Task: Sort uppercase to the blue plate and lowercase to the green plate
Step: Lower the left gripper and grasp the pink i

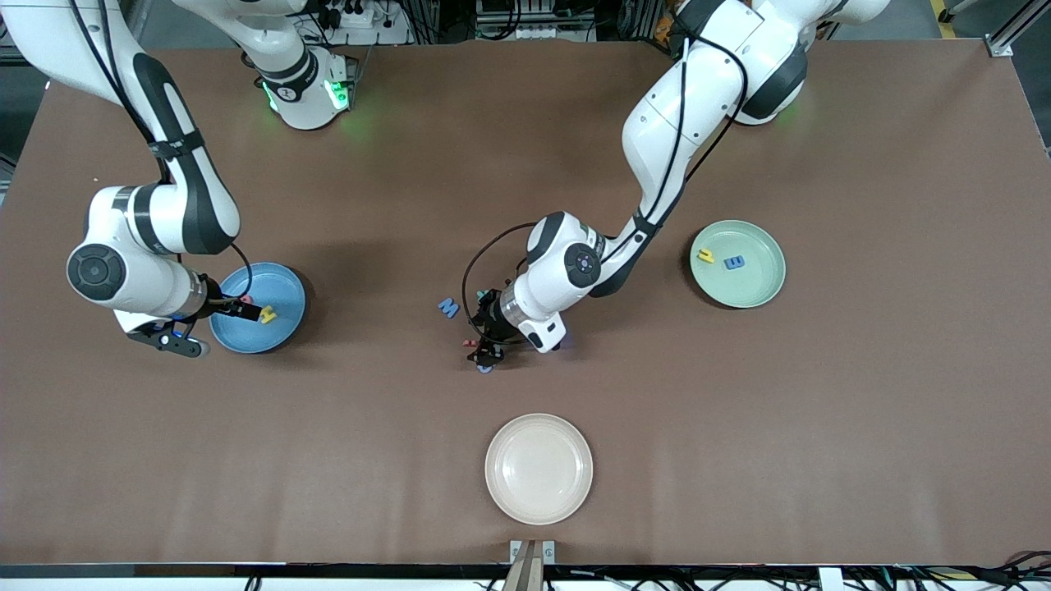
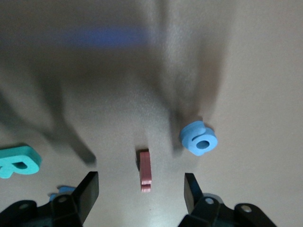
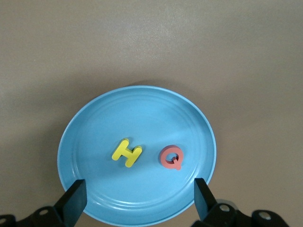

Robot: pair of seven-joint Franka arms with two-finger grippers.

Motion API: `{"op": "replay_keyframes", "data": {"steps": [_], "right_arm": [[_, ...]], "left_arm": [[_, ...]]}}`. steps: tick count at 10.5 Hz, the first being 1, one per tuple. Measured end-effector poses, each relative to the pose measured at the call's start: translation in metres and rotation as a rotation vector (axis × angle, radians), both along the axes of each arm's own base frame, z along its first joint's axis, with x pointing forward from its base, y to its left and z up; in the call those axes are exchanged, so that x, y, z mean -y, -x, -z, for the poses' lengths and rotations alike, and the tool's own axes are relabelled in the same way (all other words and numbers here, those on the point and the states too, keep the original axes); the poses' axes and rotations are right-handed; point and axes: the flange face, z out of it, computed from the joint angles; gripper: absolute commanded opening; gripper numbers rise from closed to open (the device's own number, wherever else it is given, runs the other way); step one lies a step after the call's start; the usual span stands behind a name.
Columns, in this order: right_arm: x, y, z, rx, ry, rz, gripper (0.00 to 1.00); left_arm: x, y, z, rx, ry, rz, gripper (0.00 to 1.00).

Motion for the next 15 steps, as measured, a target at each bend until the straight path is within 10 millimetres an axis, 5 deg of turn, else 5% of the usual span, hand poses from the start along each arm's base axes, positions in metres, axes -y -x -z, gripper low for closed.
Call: {"op": "replay_keyframes", "data": {"steps": [2,7,10,15], "right_arm": [[-0.0003,-0.0002,-0.0001,0.001,0.000,0.000,1.00],[-0.0015,-0.0031,-0.0036,0.009,0.000,-0.003,1.00],[-0.0017,-0.0045,-0.0051,0.013,0.000,-0.003,1.00],[-0.0047,-0.0062,-0.0071,0.018,-0.001,-0.008,1.00]], "left_arm": [[0.0007,-0.0001,-0.0006,0.003,0.002,0.001,0.61],[-0.0018,-0.0009,0.0070,0.015,0.000,-0.006,0.40],[-0.0013,-0.0005,0.0075,0.017,0.000,-0.005,0.01],[-0.0005,-0.0003,0.0066,0.018,0.002,-0.003,0.00]]}}
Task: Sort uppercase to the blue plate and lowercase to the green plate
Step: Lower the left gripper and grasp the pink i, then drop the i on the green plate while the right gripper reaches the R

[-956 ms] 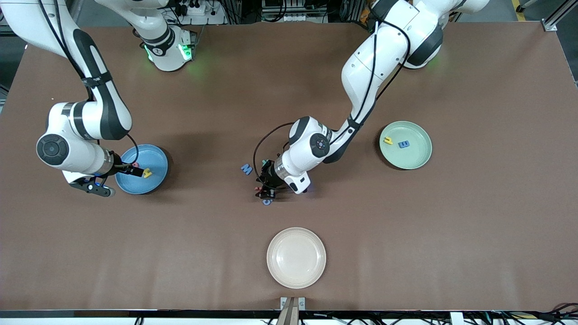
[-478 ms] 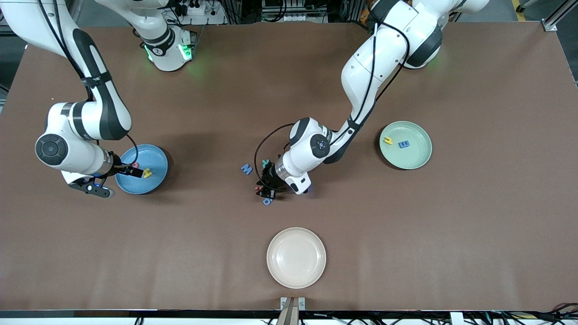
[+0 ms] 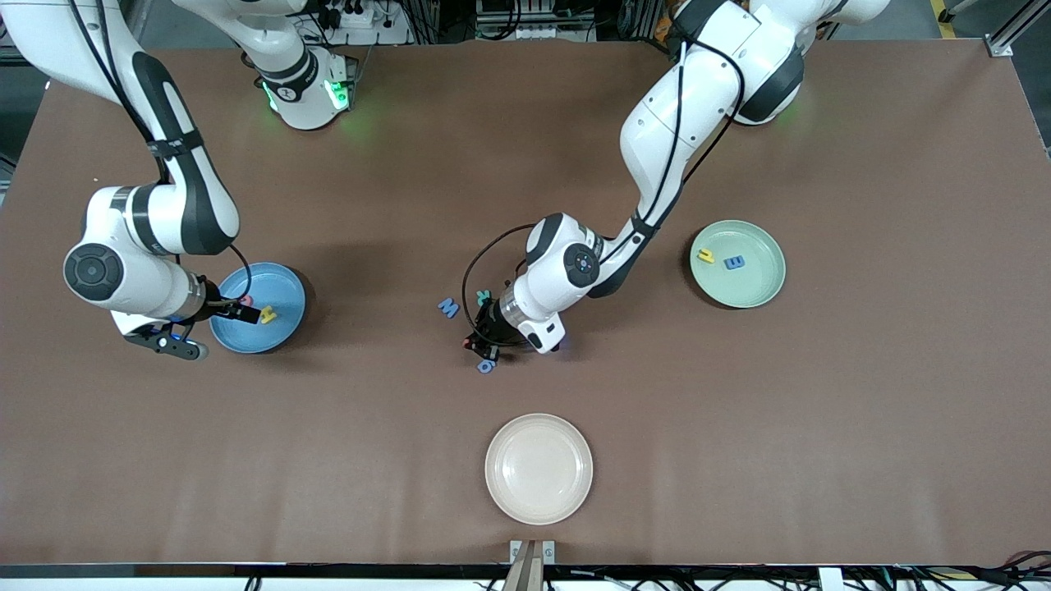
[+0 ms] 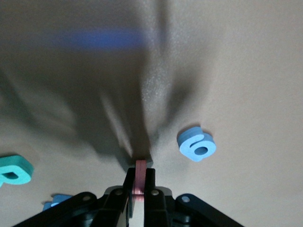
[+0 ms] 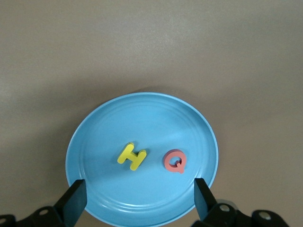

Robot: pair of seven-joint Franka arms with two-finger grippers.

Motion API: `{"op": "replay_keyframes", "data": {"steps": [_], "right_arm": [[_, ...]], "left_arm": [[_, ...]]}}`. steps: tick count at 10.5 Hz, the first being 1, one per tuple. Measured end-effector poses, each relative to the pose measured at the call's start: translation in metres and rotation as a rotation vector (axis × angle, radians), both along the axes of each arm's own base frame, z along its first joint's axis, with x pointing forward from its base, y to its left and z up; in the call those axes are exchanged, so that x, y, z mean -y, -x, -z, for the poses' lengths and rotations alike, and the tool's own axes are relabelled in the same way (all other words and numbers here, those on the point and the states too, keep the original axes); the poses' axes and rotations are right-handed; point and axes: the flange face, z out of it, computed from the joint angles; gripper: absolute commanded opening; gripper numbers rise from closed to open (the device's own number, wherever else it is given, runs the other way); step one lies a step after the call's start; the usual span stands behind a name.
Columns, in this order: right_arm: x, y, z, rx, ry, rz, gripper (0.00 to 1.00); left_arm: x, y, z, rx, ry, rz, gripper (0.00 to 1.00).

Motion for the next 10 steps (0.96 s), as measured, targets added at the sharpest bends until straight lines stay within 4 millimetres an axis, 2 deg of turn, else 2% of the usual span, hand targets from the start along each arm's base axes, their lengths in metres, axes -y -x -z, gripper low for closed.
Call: {"op": "replay_keyframes", "data": {"steps": [2,4,6,8,10], "right_arm": [[-0.003,-0.001,-0.001,0.003,-0.001,-0.004,1.00],[-0.008,-0.002,-0.003,0.007,0.000,-0.006,1.00],[-0.019,-0.003,-0.003,0.010,0.004,0.003,1.00],[-0.041,-0.003,-0.002,0.015,0.011,0.012,1.00],[-0.076,-0.005,0.003,0.042,0.016,0.030,1.00]], "left_arm": [[0.003,0.001,-0.003,-0.009,0.001,0.013,0.00],[0.007,0.000,-0.024,-0.036,-0.006,0.056,0.00],[-0.004,-0.001,-0.040,-0.087,-0.055,0.140,0.00],[-0.037,-0.002,-0.048,-0.108,-0.107,0.225,0.00],[-0.096,-0.001,-0.045,-0.163,-0.171,0.337,0.00]]}}
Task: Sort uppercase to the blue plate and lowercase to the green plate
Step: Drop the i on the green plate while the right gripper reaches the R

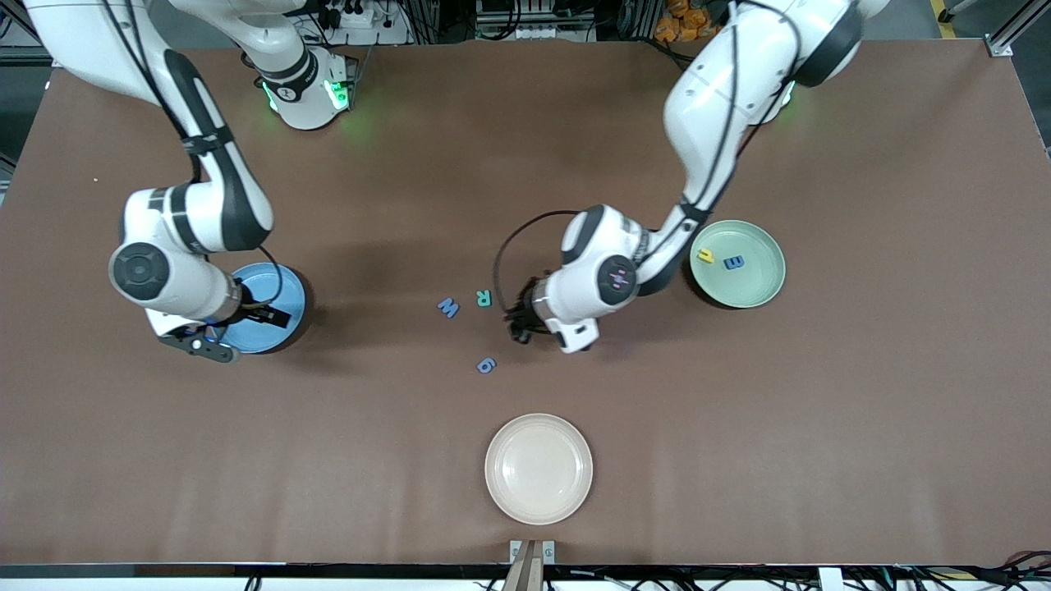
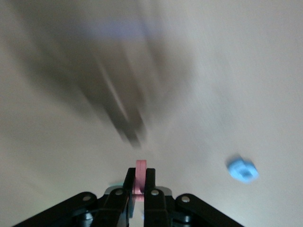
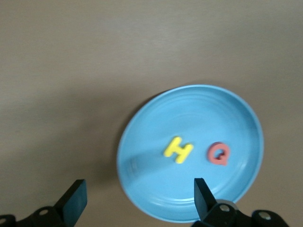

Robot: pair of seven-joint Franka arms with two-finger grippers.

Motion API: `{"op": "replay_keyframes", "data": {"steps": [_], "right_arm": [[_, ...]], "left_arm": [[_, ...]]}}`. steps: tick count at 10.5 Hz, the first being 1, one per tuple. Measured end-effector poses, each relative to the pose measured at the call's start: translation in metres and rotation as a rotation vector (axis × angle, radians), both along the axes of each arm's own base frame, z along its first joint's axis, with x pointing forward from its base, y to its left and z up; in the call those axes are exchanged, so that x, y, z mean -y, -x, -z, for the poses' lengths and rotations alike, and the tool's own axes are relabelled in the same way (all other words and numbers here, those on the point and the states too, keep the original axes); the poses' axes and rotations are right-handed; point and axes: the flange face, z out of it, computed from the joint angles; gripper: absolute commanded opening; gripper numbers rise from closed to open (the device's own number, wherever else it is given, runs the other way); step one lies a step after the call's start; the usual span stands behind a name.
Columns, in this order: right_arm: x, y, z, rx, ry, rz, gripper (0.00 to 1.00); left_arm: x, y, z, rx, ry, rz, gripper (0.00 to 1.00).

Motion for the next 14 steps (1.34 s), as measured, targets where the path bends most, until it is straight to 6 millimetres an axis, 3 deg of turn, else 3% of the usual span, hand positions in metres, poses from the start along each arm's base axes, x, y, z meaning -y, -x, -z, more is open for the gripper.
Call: {"op": "replay_keyframes", "data": {"steps": [3,4,6,8,11,12,13,14], "right_arm": [[-0.080,-0.001,0.018,0.051,-0.004,0.065,1.00],[-0.118,0.000,0.024,0.065,-0.009,0.085,1.00],[-0.203,0.006,0.028,0.098,-0.025,0.075,1.00],[-0.281,0.019,0.031,0.132,-0.055,0.004,1.00],[-0.353,0.046,0.054,0.199,-0.134,-0.099,1.00],[-0.368,0.057,0.069,0.199,-0.145,-0.125,1.00],[-0.379,0.068,0.084,0.189,-0.146,-0.147,1.00],[-0.388,0.079,0.096,0.176,-0.142,-0.166,1.00]], "left_arm": [[-0.111,0.005,-0.011,-0.074,-0.039,0.203,0.00],[-0.149,0.011,-0.010,-0.101,-0.067,0.273,0.00],[-0.207,0.030,0.000,-0.188,-0.169,0.412,0.00],[-0.243,0.043,-0.004,-0.296,-0.225,0.544,0.00],[-0.269,0.051,-0.007,-0.349,-0.268,0.685,0.00],[-0.277,0.051,-0.005,-0.349,-0.270,0.703,0.09],[-0.283,0.050,-0.003,-0.348,-0.273,0.720,0.43],[-0.285,0.049,-0.003,-0.343,-0.270,0.735,0.66]]}}
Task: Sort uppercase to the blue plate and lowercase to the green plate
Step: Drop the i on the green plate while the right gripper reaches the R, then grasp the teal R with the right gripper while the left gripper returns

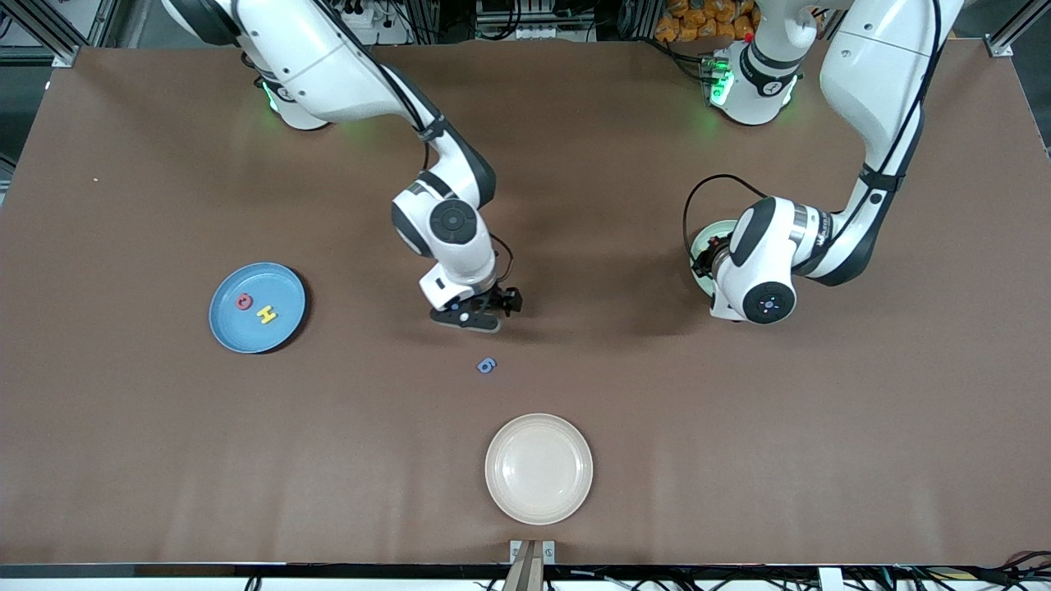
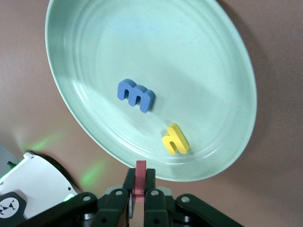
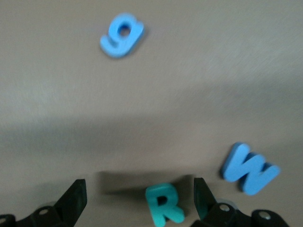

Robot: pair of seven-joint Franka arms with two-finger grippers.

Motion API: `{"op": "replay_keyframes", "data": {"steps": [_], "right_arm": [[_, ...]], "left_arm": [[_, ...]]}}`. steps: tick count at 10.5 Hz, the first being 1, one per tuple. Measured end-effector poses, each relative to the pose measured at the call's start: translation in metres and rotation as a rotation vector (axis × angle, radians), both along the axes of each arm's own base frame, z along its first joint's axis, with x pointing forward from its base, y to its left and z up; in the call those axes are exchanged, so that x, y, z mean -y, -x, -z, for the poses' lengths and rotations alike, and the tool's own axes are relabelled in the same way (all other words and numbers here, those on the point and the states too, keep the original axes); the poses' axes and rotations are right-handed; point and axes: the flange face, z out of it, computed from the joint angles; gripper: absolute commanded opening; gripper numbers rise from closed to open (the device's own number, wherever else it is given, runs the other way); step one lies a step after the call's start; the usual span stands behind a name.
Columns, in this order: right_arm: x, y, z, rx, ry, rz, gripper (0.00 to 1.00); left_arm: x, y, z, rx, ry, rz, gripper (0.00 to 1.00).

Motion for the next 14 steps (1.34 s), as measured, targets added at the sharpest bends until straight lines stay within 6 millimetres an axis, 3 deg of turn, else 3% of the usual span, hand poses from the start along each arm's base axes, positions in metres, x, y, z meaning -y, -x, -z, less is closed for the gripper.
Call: {"op": "replay_keyframes", "data": {"steps": [2,3,4,7,9,10,11,12,14], "right_arm": [[-0.011,0.010,0.005,-0.008,0.004,-0.022,1.00],[-0.015,0.013,0.004,-0.009,0.002,-0.028,1.00],[-0.017,0.014,0.003,-0.012,0.002,-0.030,1.00],[-0.017,0.014,0.001,-0.041,-0.002,-0.025,1.00],[-0.011,0.009,0.000,-0.049,-0.006,-0.013,1.00],[-0.009,0.008,0.001,-0.053,-0.003,-0.010,0.83],[-0.009,0.009,0.001,-0.055,-0.002,-0.010,0.34],[-0.009,0.010,0.002,-0.057,0.000,-0.011,0.00],[-0.011,0.011,-0.002,-0.048,-0.011,-0.008,0.00]], "left_arm": [[0.002,-0.003,-0.001,0.022,0.015,0.010,0.78],[0.005,-0.006,-0.001,0.046,0.025,0.011,0.93],[0.011,-0.009,-0.003,0.068,0.046,0.000,0.98],[0.036,-0.033,-0.026,0.146,0.188,-0.139,1.00],[0.068,-0.044,-0.043,0.230,0.270,-0.169,1.00],[0.094,-0.039,-0.045,0.257,0.281,-0.191,1.00],[0.120,-0.033,-0.043,0.268,0.259,-0.241,1.00],[0.140,-0.034,-0.040,0.271,0.227,-0.308,1.00],[0.172,-0.041,-0.021,0.264,0.198,-0.422,1.00]]}}
